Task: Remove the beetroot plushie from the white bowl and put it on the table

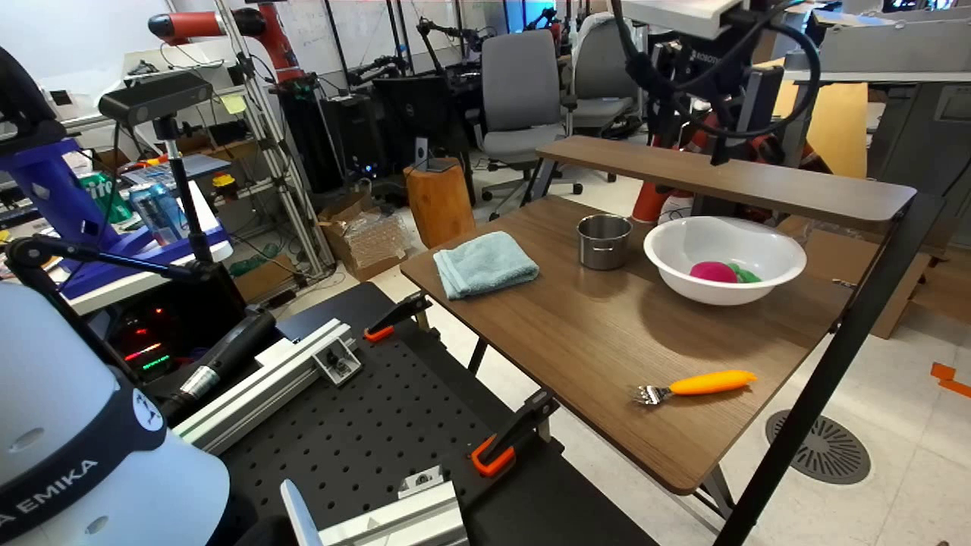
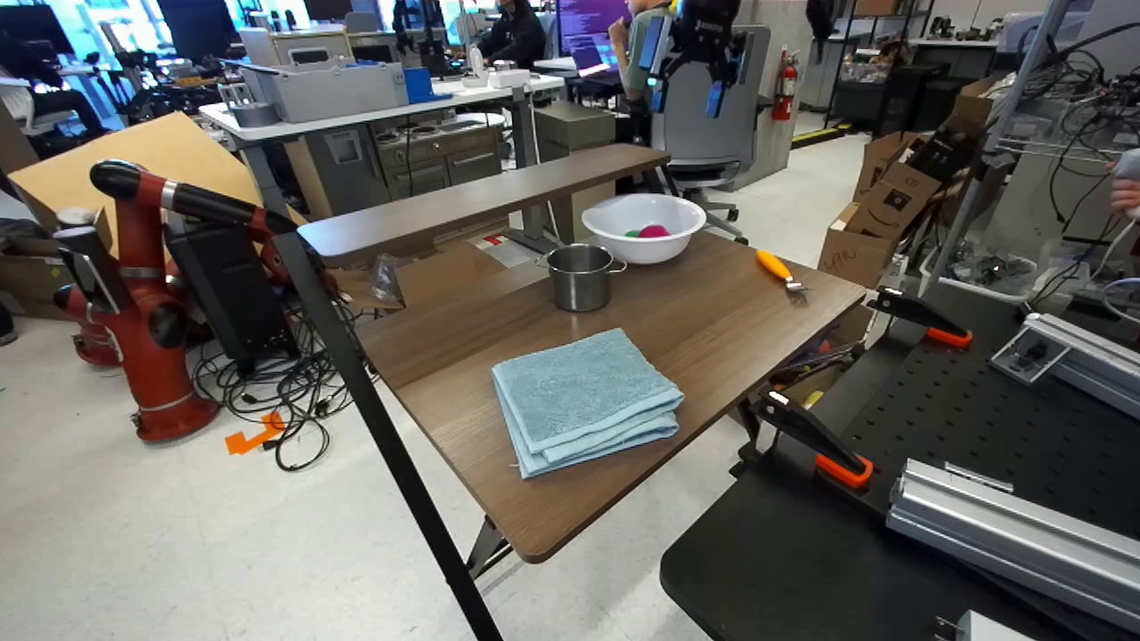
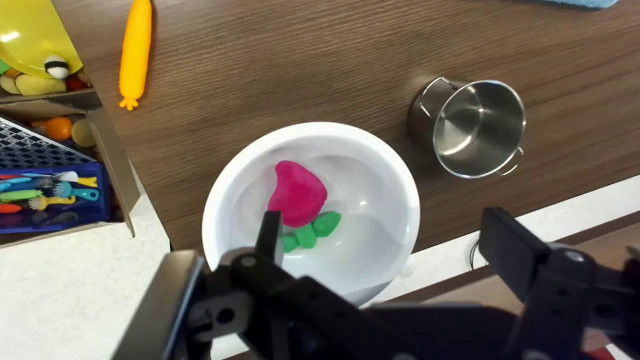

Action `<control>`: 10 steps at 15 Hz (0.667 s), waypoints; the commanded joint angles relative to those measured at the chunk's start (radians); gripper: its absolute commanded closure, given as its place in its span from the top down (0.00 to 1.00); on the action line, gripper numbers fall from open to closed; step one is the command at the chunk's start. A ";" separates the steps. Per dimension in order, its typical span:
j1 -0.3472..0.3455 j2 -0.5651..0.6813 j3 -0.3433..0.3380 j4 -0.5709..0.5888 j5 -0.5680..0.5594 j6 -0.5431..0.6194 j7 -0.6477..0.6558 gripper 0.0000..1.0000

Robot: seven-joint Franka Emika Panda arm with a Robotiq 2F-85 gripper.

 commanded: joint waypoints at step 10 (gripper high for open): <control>-0.042 0.360 0.035 0.353 -0.013 -0.098 0.129 1.00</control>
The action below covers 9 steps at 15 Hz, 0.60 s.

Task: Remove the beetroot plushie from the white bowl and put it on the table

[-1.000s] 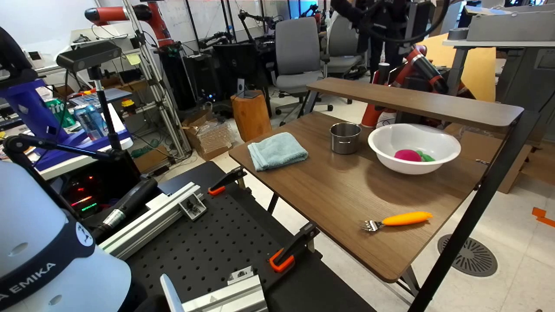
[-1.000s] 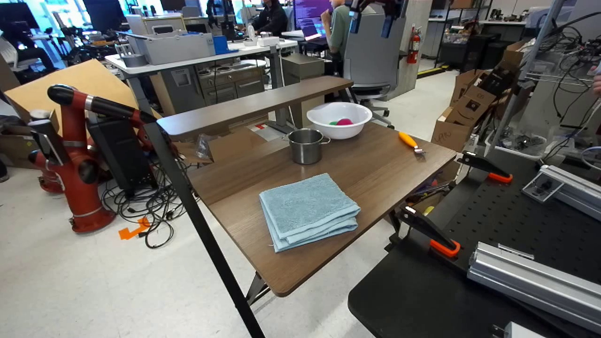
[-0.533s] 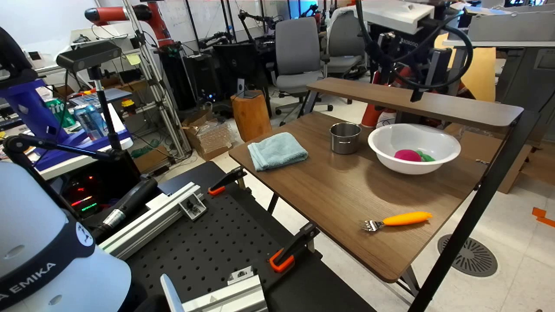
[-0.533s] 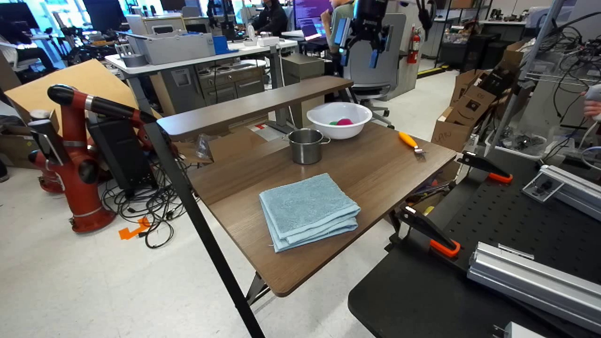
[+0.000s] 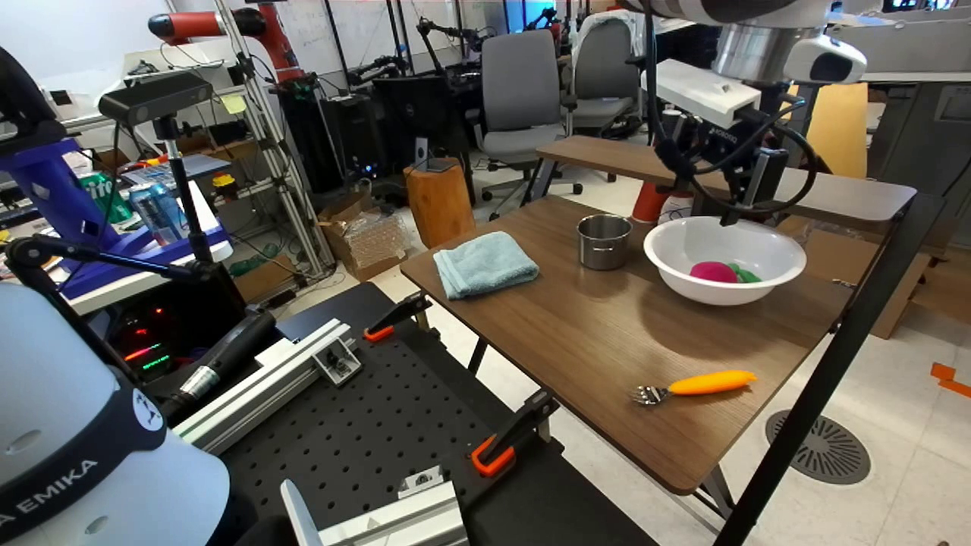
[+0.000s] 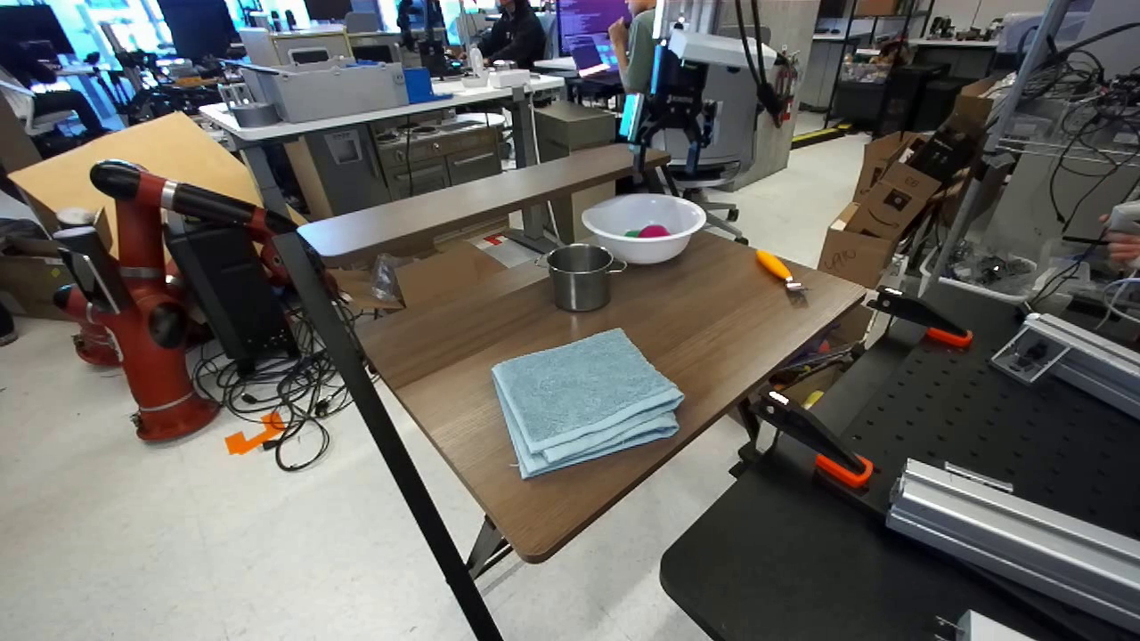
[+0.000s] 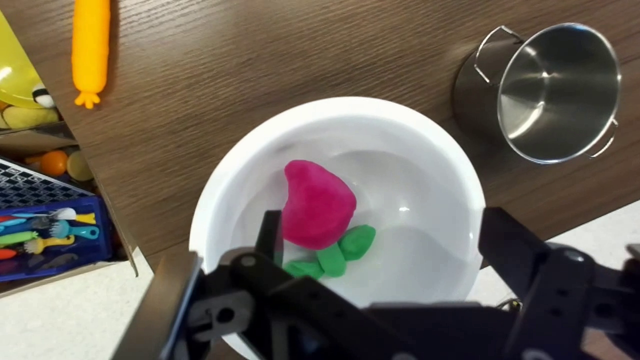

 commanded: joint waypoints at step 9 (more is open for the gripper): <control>0.003 0.244 -0.002 0.263 -0.046 -0.074 0.164 1.00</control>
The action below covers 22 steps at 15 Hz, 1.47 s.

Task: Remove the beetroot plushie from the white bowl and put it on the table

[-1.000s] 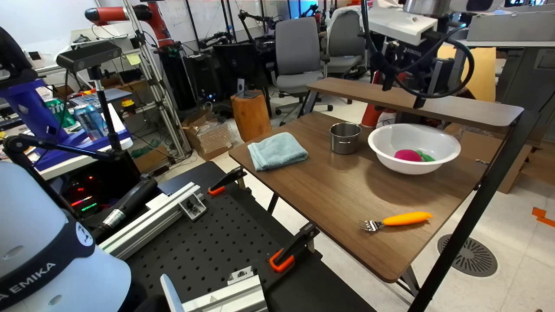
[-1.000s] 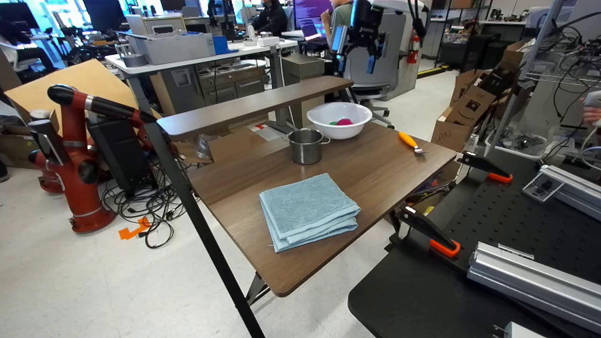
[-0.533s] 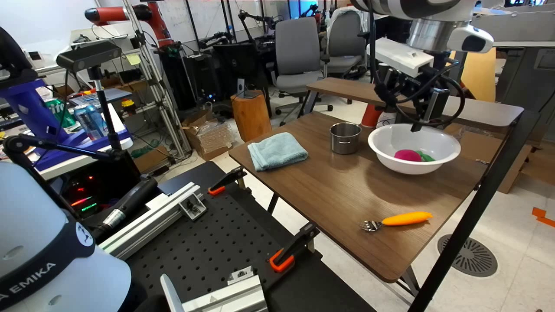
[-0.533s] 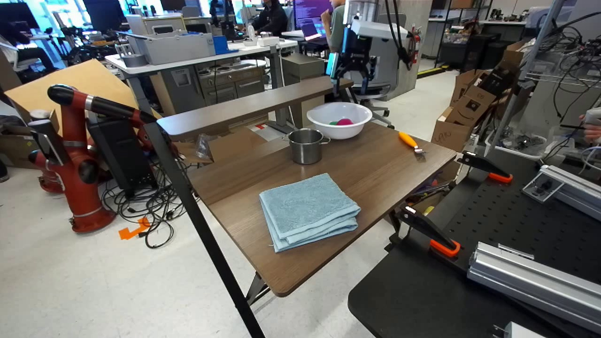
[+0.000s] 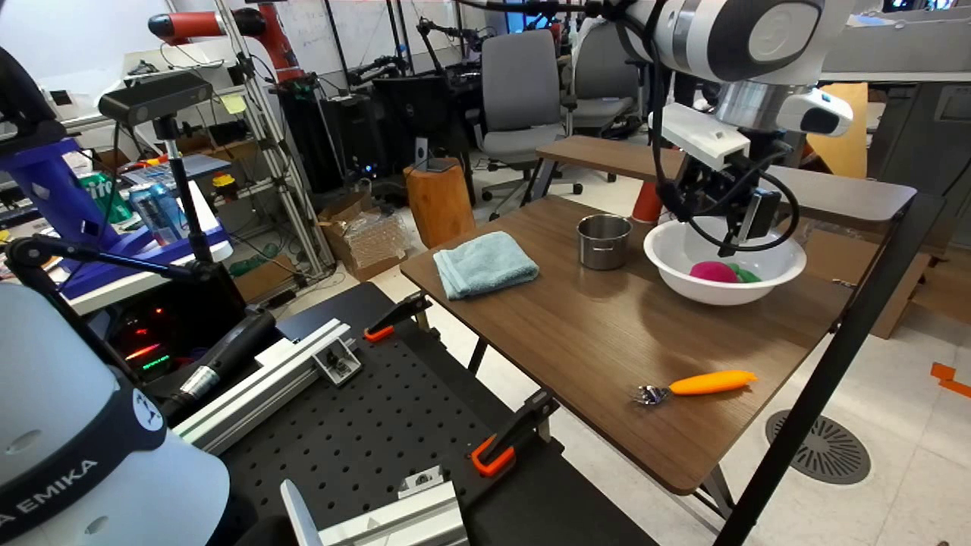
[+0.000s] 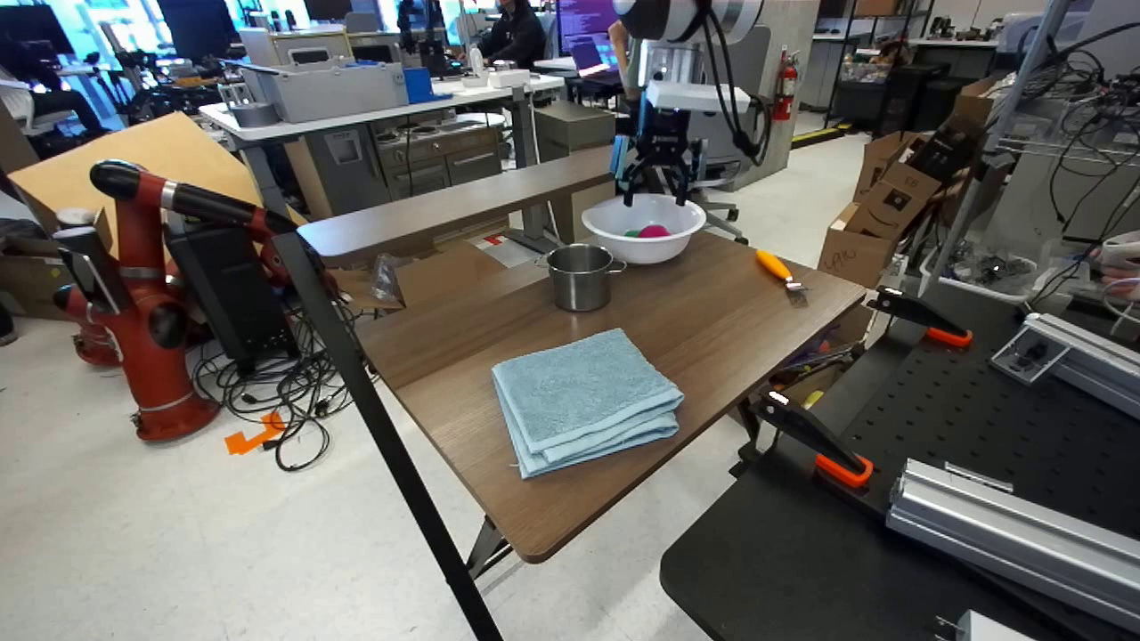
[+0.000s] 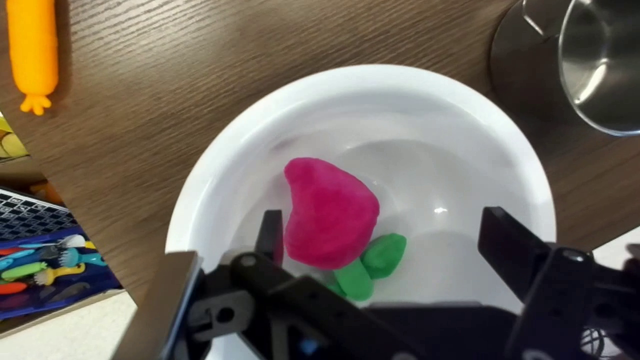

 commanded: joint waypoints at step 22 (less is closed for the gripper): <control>0.017 0.184 -0.033 0.316 -0.146 -0.178 0.178 0.02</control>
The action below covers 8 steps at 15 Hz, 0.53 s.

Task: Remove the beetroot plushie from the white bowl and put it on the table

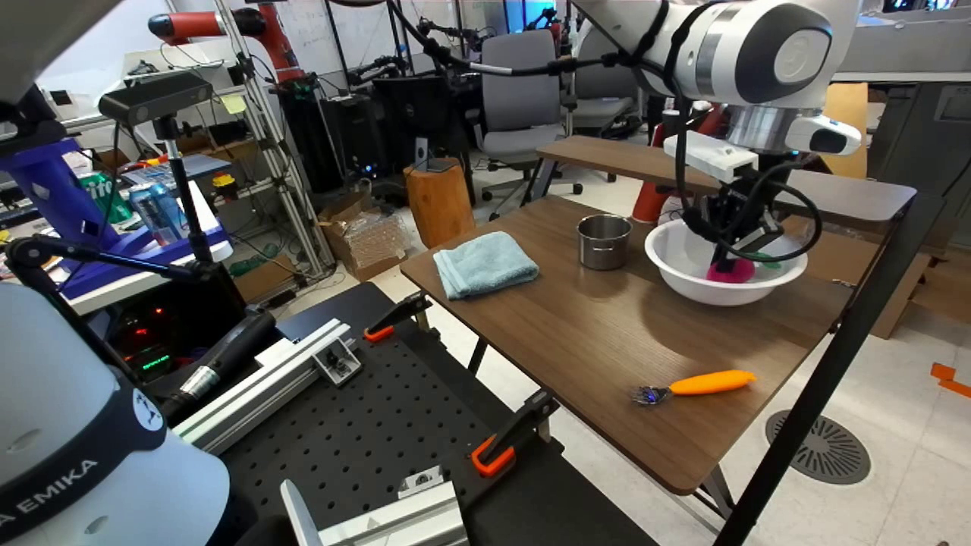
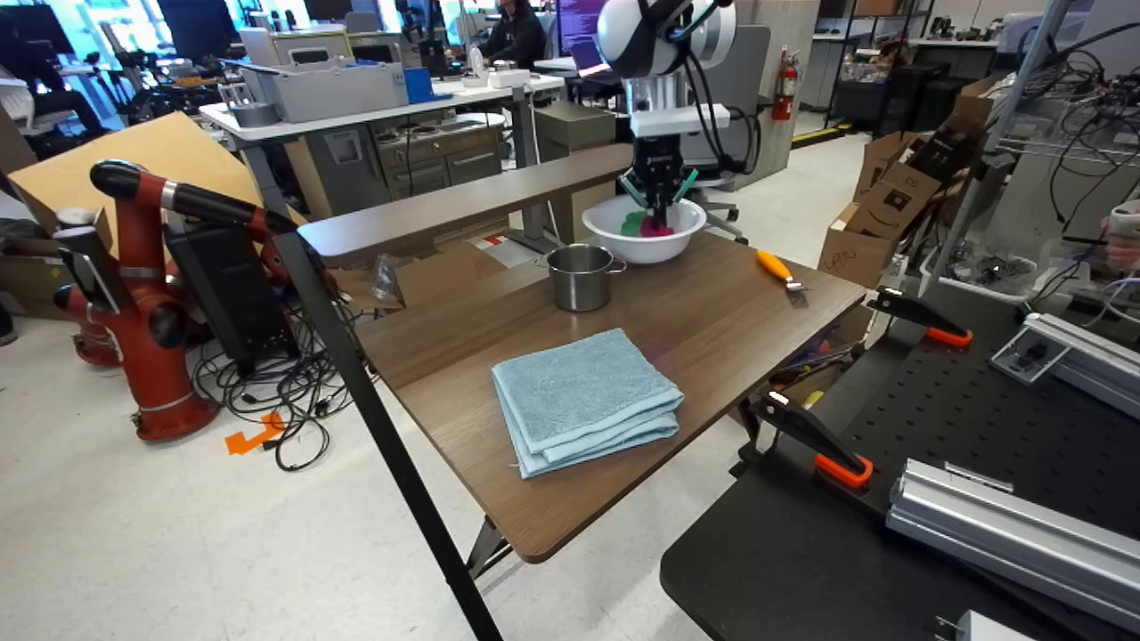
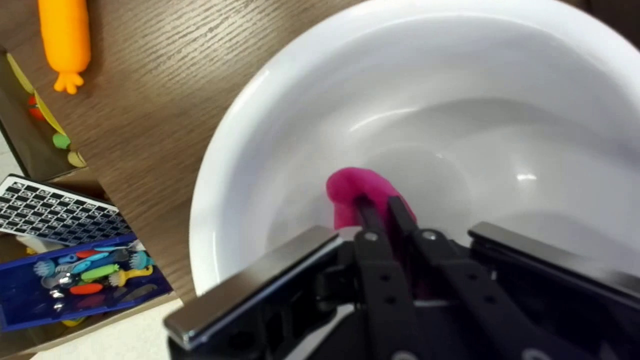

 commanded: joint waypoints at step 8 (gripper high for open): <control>0.033 -0.200 0.000 -0.150 -0.044 0.036 -0.056 0.01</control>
